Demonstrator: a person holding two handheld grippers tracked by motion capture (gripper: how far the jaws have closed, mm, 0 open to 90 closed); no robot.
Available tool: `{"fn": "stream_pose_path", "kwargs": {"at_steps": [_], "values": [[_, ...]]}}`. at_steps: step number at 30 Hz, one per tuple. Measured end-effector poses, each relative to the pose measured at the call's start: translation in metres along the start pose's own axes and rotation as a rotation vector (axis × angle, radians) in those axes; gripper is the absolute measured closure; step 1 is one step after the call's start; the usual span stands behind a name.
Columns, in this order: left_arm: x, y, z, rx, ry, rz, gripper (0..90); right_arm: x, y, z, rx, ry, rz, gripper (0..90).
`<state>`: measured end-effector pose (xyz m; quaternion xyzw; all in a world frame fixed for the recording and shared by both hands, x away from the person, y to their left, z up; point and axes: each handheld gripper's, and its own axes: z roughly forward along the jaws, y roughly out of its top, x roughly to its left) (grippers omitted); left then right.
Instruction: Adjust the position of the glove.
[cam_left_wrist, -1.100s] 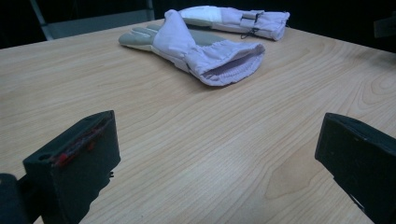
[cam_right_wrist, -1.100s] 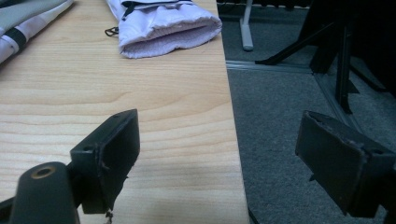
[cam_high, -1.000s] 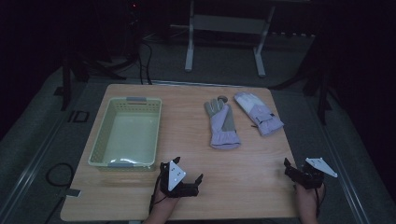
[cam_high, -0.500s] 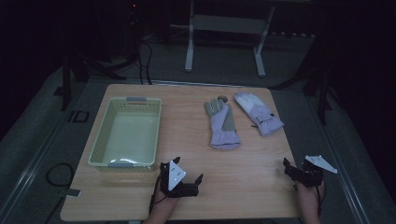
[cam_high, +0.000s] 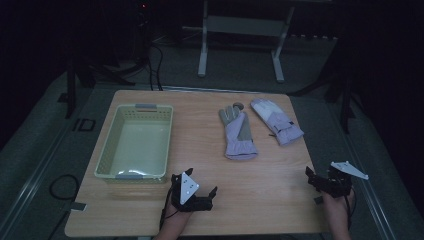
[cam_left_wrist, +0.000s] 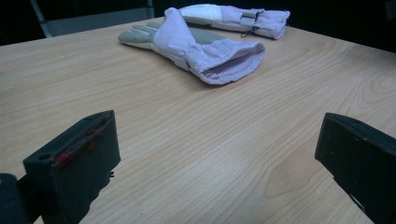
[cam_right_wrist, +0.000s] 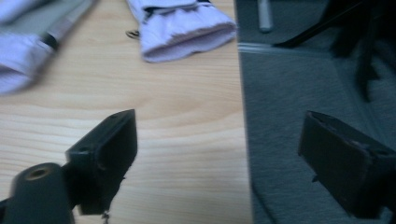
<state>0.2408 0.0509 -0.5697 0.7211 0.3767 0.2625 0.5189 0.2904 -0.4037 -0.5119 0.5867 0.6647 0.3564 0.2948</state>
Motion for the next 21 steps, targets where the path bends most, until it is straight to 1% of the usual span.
{"fn": "stream_pose_path", "kwargs": {"at_steps": [1, 2, 3, 5, 6, 9, 10, 11, 12, 13, 15, 17, 19, 21], "values": [[0.0, 0.0, 0.0, -0.001, -0.001, -0.001, 0.0, -0.001, 0.003, 0.0, 0.005, 0.015, 0.015, 15.8], [0.0, 0.0, 0.0, -0.001, -0.001, -0.001, 0.0, -0.001, 0.005, 0.0, 0.01, 0.018, 0.015, 15.8], [0.0, 0.0, 0.0, -0.001, -0.001, -0.001, 0.1, 0.0, 0.008, 0.0, 0.009, 0.016, 0.014, 15.7], [0.0, 0.0, 0.0, 0.0, -0.001, 0.001, 0.0, 0.001, 0.011, -0.002, -0.002, -0.003, 0.013, 15.7], [0.0, 0.0, 0.0, 0.0, -0.001, 0.0, 0.0, 0.002, 0.013, -0.003, -0.006, -0.001, 0.018, 15.7], [0.001, 0.0, 0.0, 0.002, -0.004, -0.004, 0.1, 0.006, 0.021, -0.006, -0.02, 0.025, 0.022, 15.7], [0.001, 0.0, 0.0, 0.002, -0.003, -0.005, 0.0, 0.007, 0.023, -0.007, -0.024, 0.042, 0.028, 15.7], [0.001, 0.0, 0.0, 0.002, -0.002, -0.005, 0.0, 0.008, 0.025, -0.008, -0.034, 0.069, 0.029, 15.7], [0.0, 0.0, 0.0, 0.002, -0.002, -0.003, 0.1, 0.009, 0.028, -0.009, -0.037, 0.08, 0.03, 15.7], [0.0, 0.0, 0.0, 0.001, -0.002, -0.002, 0.0, 0.011, 0.031, -0.01, -0.037, 0.08, 0.03, 15.7], [0.0, 0.0, 0.0, 0.001, -0.001, -0.001, 0.0, 0.012, 0.037, -0.012, -0.036, 0.111, 0.046, 16.9], [0.0, 0.0, 0.0, 0.003, -0.002, -0.004, 0.0, 0.015, 0.043, -0.015, -0.055, 0.111, 0.054, 16.8], [0.001, 0.0, 0.0, 0.003, -0.003, -0.007, 0.1, 0.019, 0.05, -0.018, -0.077, 0.113, 0.04, 13.4], [0.001, 0.0, 0.0, 0.002, -0.003, -0.005, 0.0, 0.024, 0.056, -0.021, -0.097, 0.12, 0.026, 12.7]]}}
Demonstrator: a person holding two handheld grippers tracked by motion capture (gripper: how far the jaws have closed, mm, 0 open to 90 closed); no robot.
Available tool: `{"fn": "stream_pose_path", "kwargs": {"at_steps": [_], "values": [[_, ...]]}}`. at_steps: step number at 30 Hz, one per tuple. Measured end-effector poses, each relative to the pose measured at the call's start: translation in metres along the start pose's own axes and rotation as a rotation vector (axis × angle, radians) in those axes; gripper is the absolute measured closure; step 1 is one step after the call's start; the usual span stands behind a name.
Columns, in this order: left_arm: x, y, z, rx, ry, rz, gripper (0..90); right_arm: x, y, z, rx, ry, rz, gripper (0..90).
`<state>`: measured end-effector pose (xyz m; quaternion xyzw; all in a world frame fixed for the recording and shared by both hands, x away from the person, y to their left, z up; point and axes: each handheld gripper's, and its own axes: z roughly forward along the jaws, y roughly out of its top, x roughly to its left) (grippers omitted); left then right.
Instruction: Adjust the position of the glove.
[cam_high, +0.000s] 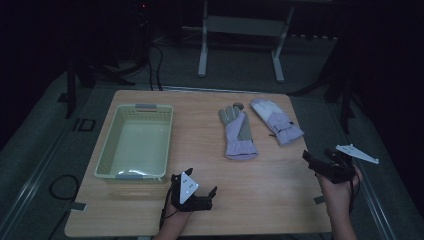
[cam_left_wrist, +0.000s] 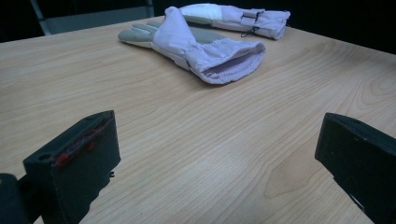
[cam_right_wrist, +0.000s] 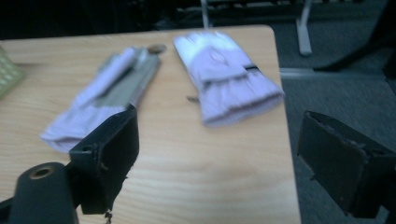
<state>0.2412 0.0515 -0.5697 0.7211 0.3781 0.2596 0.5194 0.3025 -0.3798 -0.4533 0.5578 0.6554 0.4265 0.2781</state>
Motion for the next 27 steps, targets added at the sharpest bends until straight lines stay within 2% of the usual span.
{"fn": "stream_pose_path", "kwargs": {"at_steps": [5, 7, 13, 16, 21, 24, 25, 27], "values": [[0.0, 0.0, 0.0, 0.001, -0.003, 0.001, 0.1, 0.014, 0.016, -0.002, -0.035, 0.006, -0.041, 11.6], [0.0, 0.0, 0.0, 0.001, -0.004, 0.001, 0.1, 0.019, 0.022, 0.0, -0.027, 0.022, -0.059, 11.6], [0.0, 0.0, 0.0, 0.001, -0.003, -0.002, 0.1, 0.032, 0.04, 0.008, 0.01, 0.029, -0.119, 14.6], [0.0, 0.0, 0.0, 0.002, -0.004, -0.001, 0.1, 0.04, 0.05, 0.015, 0.023, 0.05, -0.12, 18.0], [0.0, 0.0, 0.0, 0.002, -0.005, 0.002, 0.1, 0.057, 0.066, 0.026, 0.009, 0.068, -0.152, 20.7], [0.0, 0.0, 0.0, 0.002, -0.006, 0.002, 0.0, 0.062, 0.07, 0.028, 0.005, 0.072, -0.163, 20.7], [0.0, 0.0, 0.0, 0.002, -0.007, 0.002, 0.1, 0.076, 0.081, 0.038, 0.0, 0.097, -0.18, 22.5], [0.0, 0.0, 0.0, 0.002, -0.007, 0.004, 0.0, 0.085, 0.087, 0.045, 0.011, 0.115, -0.19, 23.2]]}}
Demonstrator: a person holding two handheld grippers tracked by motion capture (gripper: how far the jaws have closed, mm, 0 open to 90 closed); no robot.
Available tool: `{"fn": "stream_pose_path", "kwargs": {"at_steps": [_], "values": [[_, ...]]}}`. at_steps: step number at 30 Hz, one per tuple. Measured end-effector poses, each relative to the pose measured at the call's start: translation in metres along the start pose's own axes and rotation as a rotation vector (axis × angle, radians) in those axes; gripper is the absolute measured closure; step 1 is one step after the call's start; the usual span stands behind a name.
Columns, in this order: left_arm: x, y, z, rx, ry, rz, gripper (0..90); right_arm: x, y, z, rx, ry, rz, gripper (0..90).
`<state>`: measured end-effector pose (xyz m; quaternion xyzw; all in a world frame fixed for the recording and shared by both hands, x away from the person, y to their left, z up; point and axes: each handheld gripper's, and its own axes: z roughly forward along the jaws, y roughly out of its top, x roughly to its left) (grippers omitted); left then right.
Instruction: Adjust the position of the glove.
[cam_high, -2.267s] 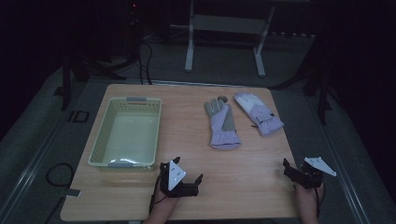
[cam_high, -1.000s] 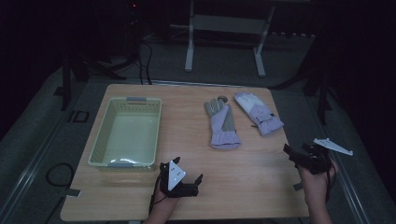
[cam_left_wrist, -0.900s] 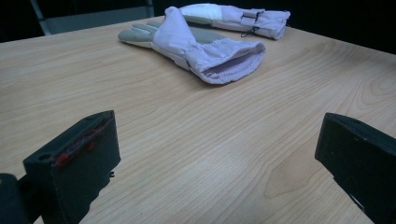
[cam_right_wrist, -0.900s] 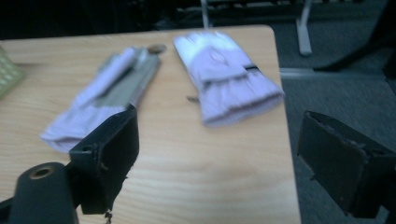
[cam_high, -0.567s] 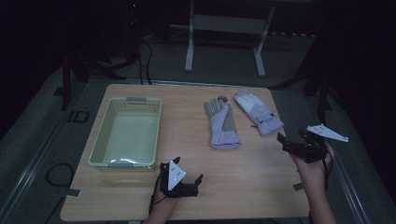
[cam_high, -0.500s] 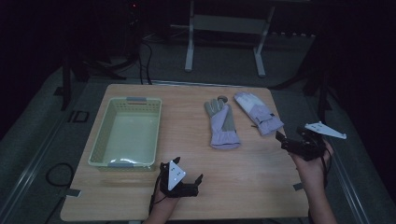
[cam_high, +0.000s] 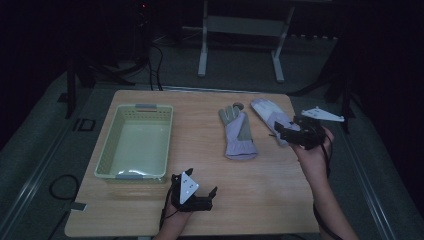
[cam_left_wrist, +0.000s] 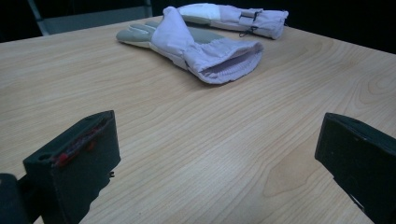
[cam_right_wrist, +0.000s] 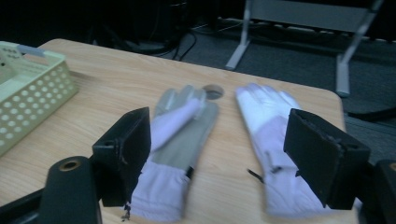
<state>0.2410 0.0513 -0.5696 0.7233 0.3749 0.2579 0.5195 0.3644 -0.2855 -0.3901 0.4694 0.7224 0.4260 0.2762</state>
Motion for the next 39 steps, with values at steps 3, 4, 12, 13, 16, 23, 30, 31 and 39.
{"fn": "stream_pose_path", "kwargs": {"at_steps": [3, 4, 12, 13, 16, 23, 30, 31, 39], "values": [[-0.001, 0.0, 0.0, -0.003, 0.001, 0.001, 0.1, 0.012, 0.01, 0.013, 0.029, 0.02, -0.038, 24.6], [-0.001, 0.0, 0.0, -0.002, 0.001, 0.003, 0.1, 0.016, 0.012, 0.018, 0.043, 0.02, -0.046, 26.5], [0.0, 0.0, 0.0, -0.001, -0.008, 0.001, 0.1, 0.037, 0.022, 0.06, 0.119, 0.089, -0.058, 38.2], [0.0, 0.0, 0.0, -0.001, -0.008, 0.002, 0.1, 0.039, 0.023, 0.066, 0.123, 0.093, -0.053, 41.1], [0.0, 0.0, 0.0, -0.001, -0.01, 0.002, 0.1, 0.041, 0.022, 0.082, 0.137, 0.095, -0.045, 44.1], [0.001, 0.0, 0.0, 0.001, -0.015, -0.003, 0.1, 0.043, 0.01, 0.116, 0.203, 0.079, -0.052, 49.8], [0.0, 0.0, 0.0, -0.001, -0.014, -0.005, 0.1, 0.041, -0.01, 0.147, 0.279, 0.048, -0.055, 53.5], [0.001, 0.0, 0.0, -0.001, -0.014, -0.003, 0.1, 0.041, -0.015, 0.153, 0.294, 0.047, -0.049, 53.9], [0.001, 0.0, 0.0, -0.002, -0.017, -0.008, 0.1, 0.043, -0.046, 0.178, 0.371, 0.016, -0.047, 53.8]]}}
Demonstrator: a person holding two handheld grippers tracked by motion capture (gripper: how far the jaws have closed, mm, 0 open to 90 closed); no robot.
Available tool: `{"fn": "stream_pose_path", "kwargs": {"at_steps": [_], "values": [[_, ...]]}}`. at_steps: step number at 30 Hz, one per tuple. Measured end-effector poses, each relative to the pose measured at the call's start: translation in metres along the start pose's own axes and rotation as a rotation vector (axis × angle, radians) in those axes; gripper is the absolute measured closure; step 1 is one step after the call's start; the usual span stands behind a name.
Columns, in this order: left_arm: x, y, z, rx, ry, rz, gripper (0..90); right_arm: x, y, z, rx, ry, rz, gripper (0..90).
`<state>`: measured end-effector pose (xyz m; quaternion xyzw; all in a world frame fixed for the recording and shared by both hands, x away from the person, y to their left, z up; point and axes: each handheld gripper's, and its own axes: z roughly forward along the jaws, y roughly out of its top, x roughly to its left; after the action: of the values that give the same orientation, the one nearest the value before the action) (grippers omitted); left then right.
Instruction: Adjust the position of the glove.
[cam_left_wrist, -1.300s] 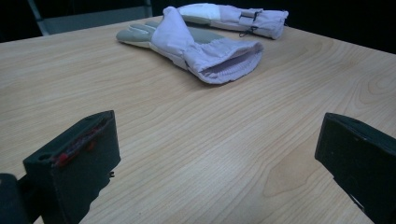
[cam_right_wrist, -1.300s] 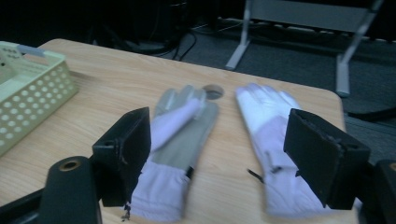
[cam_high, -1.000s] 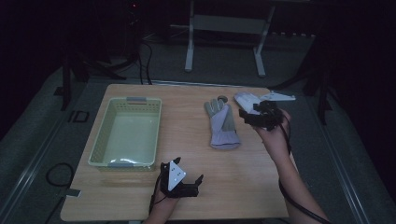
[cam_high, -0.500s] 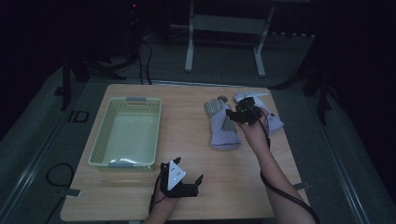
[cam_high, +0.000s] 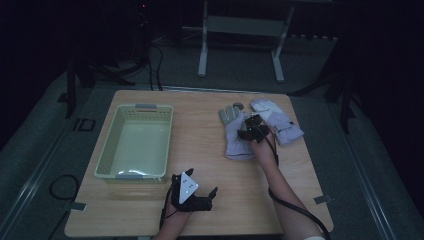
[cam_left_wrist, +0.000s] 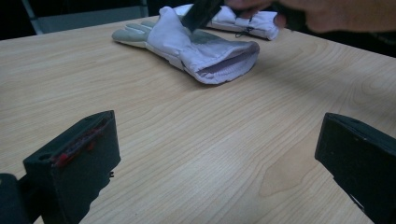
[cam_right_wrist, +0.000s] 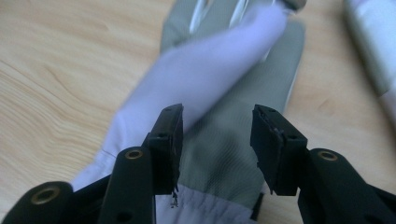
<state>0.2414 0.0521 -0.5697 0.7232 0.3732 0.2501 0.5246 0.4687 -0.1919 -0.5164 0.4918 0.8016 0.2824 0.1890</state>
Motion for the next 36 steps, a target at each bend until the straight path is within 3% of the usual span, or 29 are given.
{"fn": "stream_pose_path", "kwargs": {"at_steps": [3, 6, 13, 16, 21, 23, 24, 26, 30, 36], "values": [[0.0, 0.0, 0.0, -0.001, 0.0, 0.002, 0.1, 0.003, -0.007, 0.012, 0.052, -0.028, -0.011, 54.1], [0.0, 0.0, 0.0, 0.0, 0.0, 0.003, 0.1, 0.003, -0.01, 0.017, 0.058, -0.026, -0.005, 53.4], [0.0, 0.0, 0.0, 0.002, -0.002, 0.001, 0.1, 0.003, -0.013, 0.018, 0.041, -0.009, -0.063, 53.8], [0.0, 0.0, 0.0, 0.001, -0.003, -0.004, 0.1, -0.002, -0.017, 0.018, 0.012, 0.027, -0.038, 61.9], [0.0, 0.0, 0.0, 0.001, -0.003, -0.006, 0.1, 0.003, -0.017, 0.015, -0.007, 0.013, 0.013, 85.9], [0.001, 0.0, 0.0, 0.001, -0.004, -0.011, 0.1, 0.007, -0.014, 0.009, -0.013, 0.011, 0.042, 87.9], [0.001, 0.0, 0.0, 0.002, -0.005, -0.011, 0.1, 0.009, -0.012, 0.005, -0.022, 0.05, 0.072, 88.1], [0.001, 0.0, 0.0, 0.001, -0.004, -0.01, 0.1, 0.011, -0.011, 0.002, -0.033, 0.051, 0.069, 88.2], [0.0, 0.0, 0.0, 0.002, -0.003, -0.006, 0.1, 0.025, -0.006, -0.024, -0.095, 0.105, 0.102, 88.5], [0.0, 0.0, 0.0, 0.002, -0.003, -0.006, 0.1, 0.046, -0.014, -0.065, -0.207, 0.117, 0.124, 88.4]]}}
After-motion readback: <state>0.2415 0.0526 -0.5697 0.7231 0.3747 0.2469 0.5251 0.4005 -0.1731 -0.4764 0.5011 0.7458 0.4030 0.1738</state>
